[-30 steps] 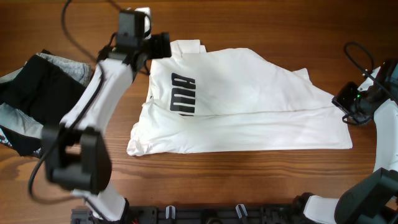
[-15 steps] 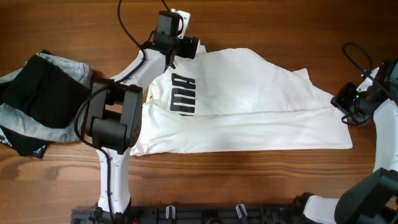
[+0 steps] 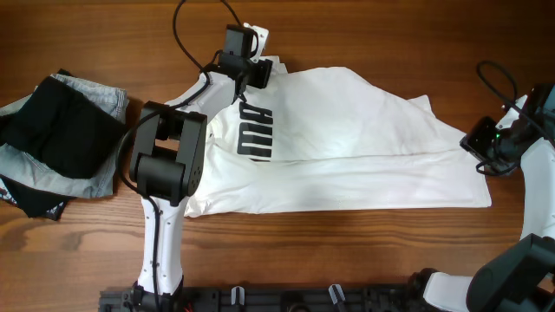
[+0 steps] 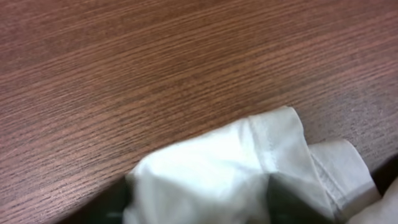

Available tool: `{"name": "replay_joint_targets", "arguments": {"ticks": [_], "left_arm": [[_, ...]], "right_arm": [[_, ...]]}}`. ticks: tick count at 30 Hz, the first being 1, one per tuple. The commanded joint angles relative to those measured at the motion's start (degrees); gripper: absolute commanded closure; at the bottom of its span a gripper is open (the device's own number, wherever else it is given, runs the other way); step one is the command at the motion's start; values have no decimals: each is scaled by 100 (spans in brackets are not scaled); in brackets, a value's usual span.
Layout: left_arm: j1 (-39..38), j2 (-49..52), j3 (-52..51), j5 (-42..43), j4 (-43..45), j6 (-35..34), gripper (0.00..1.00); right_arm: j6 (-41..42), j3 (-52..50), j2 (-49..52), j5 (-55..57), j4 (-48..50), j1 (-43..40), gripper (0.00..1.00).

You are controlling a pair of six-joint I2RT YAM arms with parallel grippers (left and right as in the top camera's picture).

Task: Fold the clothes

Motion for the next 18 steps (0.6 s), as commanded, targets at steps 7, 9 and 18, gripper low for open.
{"name": "replay_joint_targets", "arguments": {"ticks": [7, 9, 18], "left_arm": [[-28, 94, 310, -448, 90, -389, 86], [-9, 15, 468, -448, 96, -715, 87], [225, -321, 756, -448, -341, -2120, 87]], "right_arm": [[-151, 59, -33, -133, -4, 35, 54], [-149, 59, -33, -131, -2, 35, 54], [-153, 59, -33, -133, -7, 35, 54]]}}
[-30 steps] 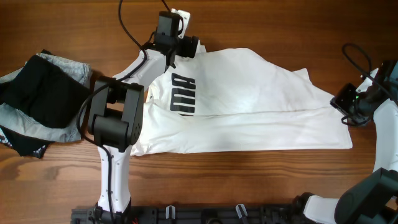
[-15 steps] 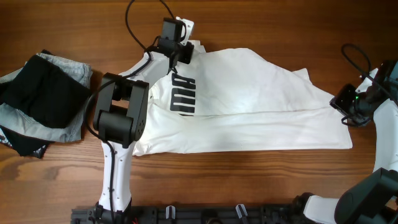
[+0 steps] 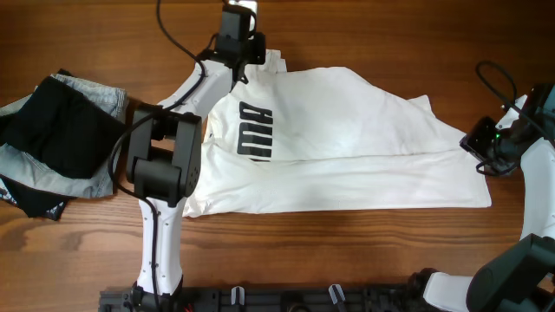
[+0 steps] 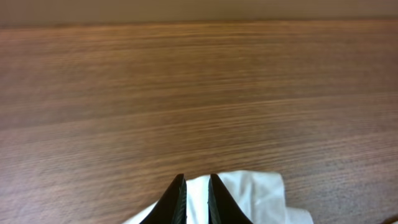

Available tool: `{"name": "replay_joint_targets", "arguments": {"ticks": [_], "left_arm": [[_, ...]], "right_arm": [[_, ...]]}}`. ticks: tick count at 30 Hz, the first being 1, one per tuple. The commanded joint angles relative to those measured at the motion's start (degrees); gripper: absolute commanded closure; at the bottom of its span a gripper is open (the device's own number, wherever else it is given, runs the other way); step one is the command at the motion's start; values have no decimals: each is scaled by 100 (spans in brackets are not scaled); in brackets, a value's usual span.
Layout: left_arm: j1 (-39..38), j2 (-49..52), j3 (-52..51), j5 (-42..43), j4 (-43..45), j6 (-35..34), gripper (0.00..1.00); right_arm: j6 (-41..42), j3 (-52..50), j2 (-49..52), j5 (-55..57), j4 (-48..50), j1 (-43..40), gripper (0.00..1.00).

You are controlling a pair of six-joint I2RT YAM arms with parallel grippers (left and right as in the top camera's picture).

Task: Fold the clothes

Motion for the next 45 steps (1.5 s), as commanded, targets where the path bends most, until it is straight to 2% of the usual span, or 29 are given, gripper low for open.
{"name": "replay_joint_targets", "arguments": {"ticks": [1, 3, 4, 5, 6, 12, 19, 29, 31, 33, 34, 35, 36, 41, 45], "left_arm": [[144, -216, 96, -92, -326, -826, 87], [140, -212, 96, -22, -262, -811, 86], [125, -214, 96, 162, -125, -629, 81], [109, -212, 96, 614, -11, -199, 57], [98, -212, 96, 769, -13, -9, 49], [-57, -155, 96, 859, 24, 866, 34], [-343, 212, 96, 223, 385, 1314, 33], [-341, 824, 96, 227, 570, 1429, 31], [-341, 916, 96, 227, 496, 1438, 33], [-341, 949, 96, 227, 428, 1438, 39], [-341, 949, 96, 221, 420, 1440, 49], [-323, 944, 105, 192, 435, 1438, 80], [-317, 922, 133, 144, 411, 1434, 94], [-286, 686, 498, 92, -68, 1290, 96], [-184, 186, 619, 20, -273, 492, 96]], "right_arm": [[-116, 59, -31, -131, -4, 35, 54], [-116, 59, -31, -129, 2, 35, 54], [-114, 59, -31, -131, 2, 35, 54], [-116, 57, -31, -129, 0, 35, 54], [-116, 57, -31, -131, 0, 35, 54], [-107, 57, -31, -131, 2, 35, 54], [-109, 57, -31, -131, -35, 35, 54], [-114, 57, -31, -131, -52, 35, 54], [-114, 57, -31, -131, -68, 35, 54], [-109, 57, -31, -131, -66, 35, 54], [-111, 57, -31, -131, -52, 35, 54], [-114, 57, -31, -131, -37, 35, 54], [-111, 57, -31, -131, -20, 35, 54], [-111, 57, -31, -131, 48, 35, 54], [-111, 57, -20, -131, 164, 35, 53]]}}
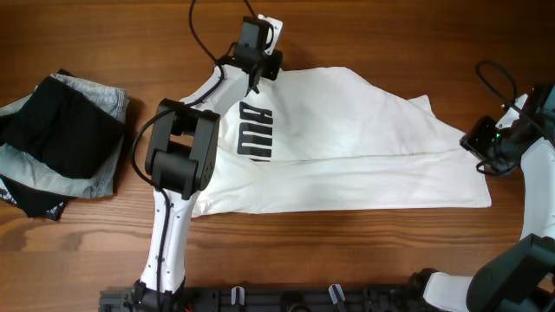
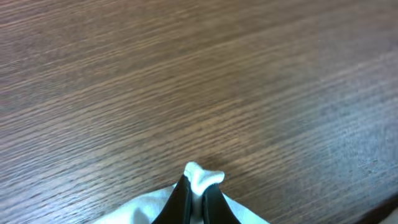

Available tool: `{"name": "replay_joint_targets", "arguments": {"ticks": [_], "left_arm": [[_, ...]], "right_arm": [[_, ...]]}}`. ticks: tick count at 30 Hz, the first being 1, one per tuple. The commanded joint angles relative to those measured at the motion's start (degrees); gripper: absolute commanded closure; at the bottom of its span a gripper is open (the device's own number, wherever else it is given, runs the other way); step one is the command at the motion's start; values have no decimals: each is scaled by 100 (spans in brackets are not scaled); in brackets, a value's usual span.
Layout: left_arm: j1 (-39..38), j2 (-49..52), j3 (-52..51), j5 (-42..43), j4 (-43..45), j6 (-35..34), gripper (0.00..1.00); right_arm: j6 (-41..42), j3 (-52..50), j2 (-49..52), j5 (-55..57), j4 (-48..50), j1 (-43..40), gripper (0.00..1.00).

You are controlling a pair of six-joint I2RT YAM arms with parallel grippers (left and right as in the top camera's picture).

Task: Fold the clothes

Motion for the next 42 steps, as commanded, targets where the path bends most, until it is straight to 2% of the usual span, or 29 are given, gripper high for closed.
{"name": "replay_joint_targets", "arguments": {"ticks": [1, 5, 9, 12, 15, 17, 20, 21, 27, 31, 42], "left_arm": [[232, -695, 184, -306, -238, -1051, 96], [514, -1158, 184, -264, -706, -1897, 96], [754, -1690, 184, 555, -737, -2046, 96], [793, -2024, 184, 800, -1071, -2186, 96], [730, -2092, 184, 1123, -2033, -2184, 96], [669, -2076, 181, 1123, -2885, -2157, 96], [570, -1943, 164, 970, -4258, -2131, 96], [560, -1921, 164, 949, -4417, -2129, 96], [560, -1895, 109, 951, -4566, -2118, 96], [560, -1895, 101, 953, -4566, -2118, 96], [560, -1895, 94, 953, -4566, -2118, 96]], "right_arm": [[-98, 57, 26, -96, 164, 35, 53], [-413, 57, 372, -262, 415, 199, 50], [-389, 59, 922, -295, 752, 728, 50], [-393, 59, 1211, -291, 1154, 1071, 50], [-378, 59, 1268, -293, 1700, 1255, 48], [-369, 61, 1266, -293, 2059, 1300, 43], [-380, 74, 1283, -267, 2426, 1311, 42], [-378, 96, 1318, -219, 2450, 1311, 42], [-376, 662, 1996, -181, 2481, 1351, 41], [-221, 1010, 2632, -26, 2966, 1504, 39], [278, 1019, 3528, 837, 3746, 1961, 40]]}}
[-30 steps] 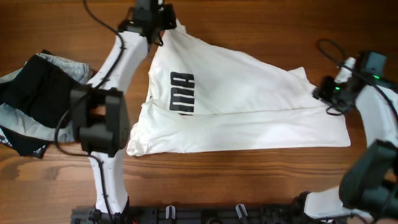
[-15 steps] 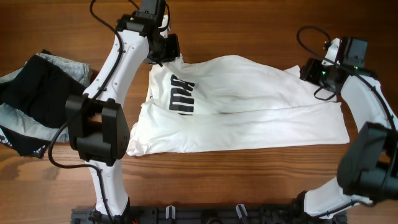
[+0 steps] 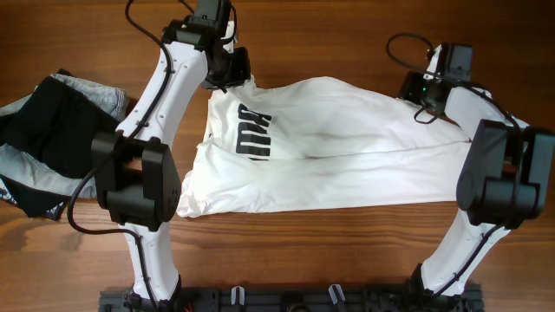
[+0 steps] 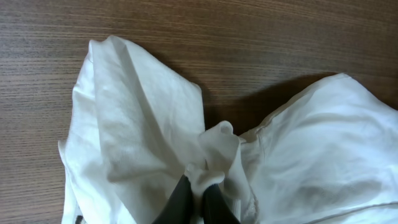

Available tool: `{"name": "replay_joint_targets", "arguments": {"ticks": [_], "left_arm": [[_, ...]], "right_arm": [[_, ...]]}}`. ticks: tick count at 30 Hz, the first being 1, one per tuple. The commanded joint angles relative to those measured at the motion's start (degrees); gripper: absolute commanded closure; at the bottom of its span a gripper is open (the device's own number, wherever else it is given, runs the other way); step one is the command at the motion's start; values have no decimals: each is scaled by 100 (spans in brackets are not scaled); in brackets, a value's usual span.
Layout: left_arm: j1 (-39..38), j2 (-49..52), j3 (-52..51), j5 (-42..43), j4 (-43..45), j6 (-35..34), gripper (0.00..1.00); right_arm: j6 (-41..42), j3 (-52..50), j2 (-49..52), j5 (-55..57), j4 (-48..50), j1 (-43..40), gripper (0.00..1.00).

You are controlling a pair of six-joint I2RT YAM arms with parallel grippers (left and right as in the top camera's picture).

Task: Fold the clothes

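Observation:
A white T-shirt (image 3: 347, 143) with a black print (image 3: 252, 133) lies spread across the middle of the table. My left gripper (image 3: 230, 76) is at its far left corner, shut on a pinch of the white cloth. In the left wrist view the dark fingertips (image 4: 185, 198) of the left gripper (image 4: 199, 194) clamp a bunched fold of the shirt (image 4: 137, 124), which hangs above the wood. My right gripper (image 3: 430, 94) is at the shirt's far right corner, over the cloth. Its jaws are hidden under the wrist.
A pile of black and grey clothes (image 3: 52, 139) lies at the left edge. Brown wooden table (image 3: 347, 260) shows in front of the shirt. A black cable (image 3: 401, 45) loops behind the right arm at the far side.
My left gripper, still shut on the cloth, has moved left and nearer, drawing the shirt's corner with it. My right gripper has gone from the table's right edge to the shirt's far right corner.
At first my left gripper was at the shirt's far left corner with cloth close under the wrist. Then its fingers stood nearly shut by the cloth's edge, then shut on a pinch of it. Now it holds that corner further left, and the right arm has come to the shirt.

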Motion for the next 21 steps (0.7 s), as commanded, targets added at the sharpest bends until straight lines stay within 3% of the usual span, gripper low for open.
{"name": "replay_joint_targets", "arguments": {"ticks": [1, 5, 15, 19, 21], "left_arm": [[13, 85, -55, 7, 15, -9, 96], [13, 85, -55, 7, 15, -11, 96], [13, 85, -55, 7, 11, -11, 96], [13, 85, -55, 7, 7, -11, 96], [13, 85, -55, 7, 2, -11, 96]], "right_arm": [[243, 70, 310, 330, 76, 133, 40], [365, 68, 415, 463, -79, 186, 49], [385, 70, 417, 839, -664, 181, 47], [385, 68, 417, 841, -833, 181, 55], [380, 68, 417, 841, -874, 181, 65]]}}
